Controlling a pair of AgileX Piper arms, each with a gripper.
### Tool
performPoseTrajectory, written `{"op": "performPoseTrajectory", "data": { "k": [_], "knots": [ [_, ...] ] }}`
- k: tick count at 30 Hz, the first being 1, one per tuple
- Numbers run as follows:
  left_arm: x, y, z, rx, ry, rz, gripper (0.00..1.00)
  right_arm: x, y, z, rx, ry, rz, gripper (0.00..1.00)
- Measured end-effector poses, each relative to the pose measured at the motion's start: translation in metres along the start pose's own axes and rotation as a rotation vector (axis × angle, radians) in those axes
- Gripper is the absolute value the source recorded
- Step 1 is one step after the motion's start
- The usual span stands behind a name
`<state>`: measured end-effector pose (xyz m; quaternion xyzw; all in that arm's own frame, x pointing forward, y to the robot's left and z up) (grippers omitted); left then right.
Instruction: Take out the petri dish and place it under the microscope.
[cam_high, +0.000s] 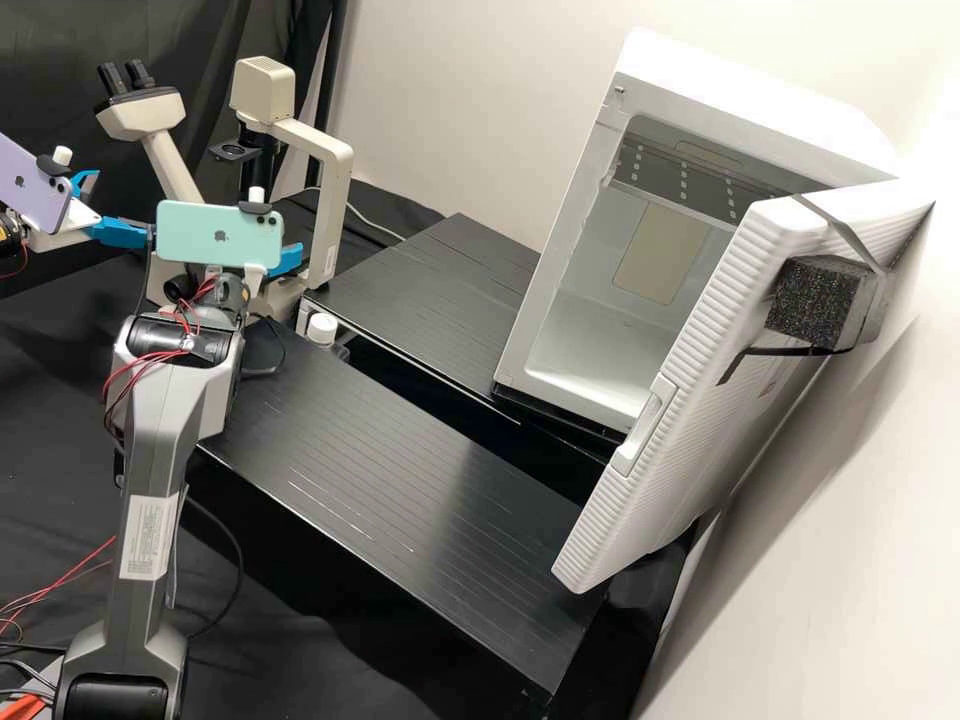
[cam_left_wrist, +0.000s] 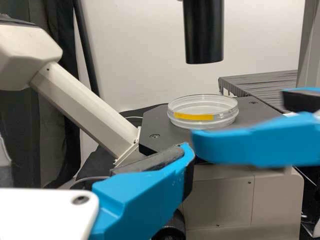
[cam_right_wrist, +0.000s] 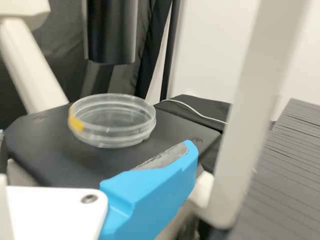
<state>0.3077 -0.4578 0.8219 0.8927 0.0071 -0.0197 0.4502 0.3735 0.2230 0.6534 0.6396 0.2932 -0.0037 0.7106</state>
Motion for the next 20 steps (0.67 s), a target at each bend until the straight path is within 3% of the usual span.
{"op": "performPoseTrajectory", "data": {
  "k": [7,12,20],
  "knots": [
    [0.0,0.0,0.0,0.0,0.0,0.0,1.0,-0.071,0.002,0.0,-0.015,0.076,0.105,1.0],
    [0.0,0.0,0.0,0.0,0.0,0.0,1.0,-0.119,0.007,0.001,-0.088,0.13,0.243,1.0],
    [0.0,0.0,0.0,0.0,0.0,0.0,1.0,-0.181,0.017,0.019,-0.086,0.085,0.294,1.0]
  ]
}}
